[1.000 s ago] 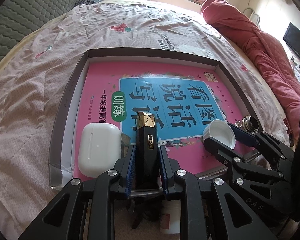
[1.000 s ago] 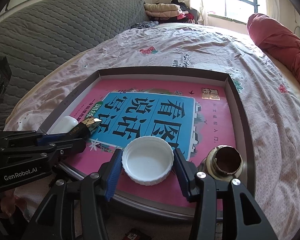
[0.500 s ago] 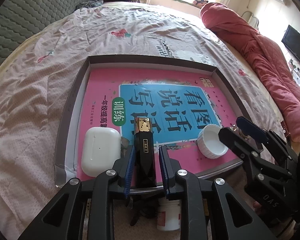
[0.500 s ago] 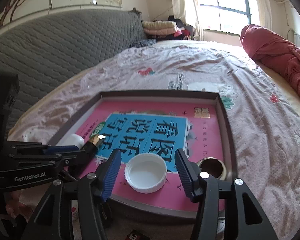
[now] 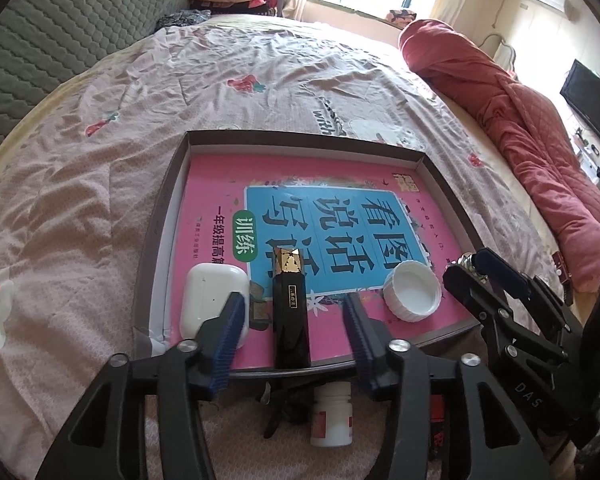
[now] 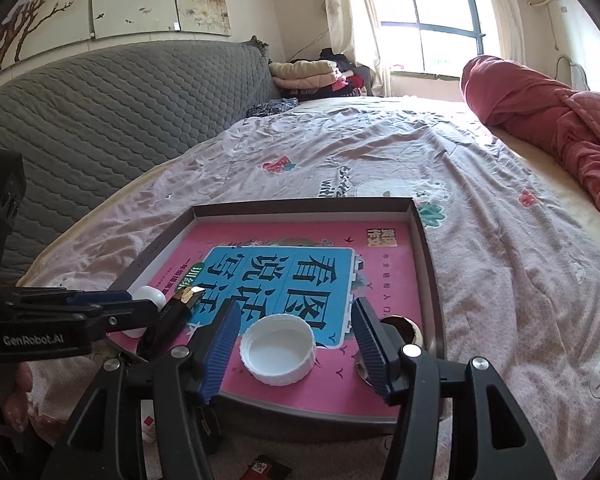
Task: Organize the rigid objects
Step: 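Withdraw both grippers from the tray back toward the remaining items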
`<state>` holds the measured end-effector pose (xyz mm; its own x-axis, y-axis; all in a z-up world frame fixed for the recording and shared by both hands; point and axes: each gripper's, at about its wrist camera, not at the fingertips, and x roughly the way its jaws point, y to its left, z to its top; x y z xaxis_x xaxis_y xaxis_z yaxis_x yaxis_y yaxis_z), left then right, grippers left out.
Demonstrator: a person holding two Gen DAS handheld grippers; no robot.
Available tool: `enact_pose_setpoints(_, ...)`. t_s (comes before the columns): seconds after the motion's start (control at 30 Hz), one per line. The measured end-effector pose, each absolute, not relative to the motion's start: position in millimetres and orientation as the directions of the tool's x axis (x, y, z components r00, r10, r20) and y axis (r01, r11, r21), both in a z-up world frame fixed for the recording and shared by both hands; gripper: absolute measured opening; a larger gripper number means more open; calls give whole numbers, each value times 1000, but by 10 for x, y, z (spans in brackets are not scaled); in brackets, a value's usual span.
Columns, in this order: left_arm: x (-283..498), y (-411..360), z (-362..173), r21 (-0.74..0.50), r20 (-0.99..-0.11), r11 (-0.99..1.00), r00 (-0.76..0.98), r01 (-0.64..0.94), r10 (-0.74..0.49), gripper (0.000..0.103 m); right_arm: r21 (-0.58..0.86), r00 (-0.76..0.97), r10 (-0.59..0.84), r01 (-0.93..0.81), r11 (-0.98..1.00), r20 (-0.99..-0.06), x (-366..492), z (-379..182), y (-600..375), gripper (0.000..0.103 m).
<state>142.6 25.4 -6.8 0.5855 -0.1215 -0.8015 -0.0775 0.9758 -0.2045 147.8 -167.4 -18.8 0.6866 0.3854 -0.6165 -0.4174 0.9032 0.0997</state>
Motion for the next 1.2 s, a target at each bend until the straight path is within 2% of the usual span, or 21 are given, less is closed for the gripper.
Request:
enact_pose_setpoints(0.2, 1359, 302, 34, -237, -787, 968, 600, -82, -142, 61, 100, 712, 352, -370, 923, -607, 1382, -148, -1756, 59)
enact_pose_setpoints(0.37, 1273, 335, 134, -241, -773, 967, 619, -83, -139, 62, 114, 730, 343, -346, 931, -591, 1261, -95, -1795, 62)
enact_pose_setpoints(0.63, 1101, 394, 300, -249, -754, 965, 641, -81, -141, 62, 100, 762, 325, -327, 940, -560, 1028, 11, -1788, 63)
enact_pose_setpoints(1.2, 754, 430, 402, -239, -746, 969, 650, -62, -143, 62, 32, 769, 309, -353, 935, -560, 735, 90, -1641, 63)
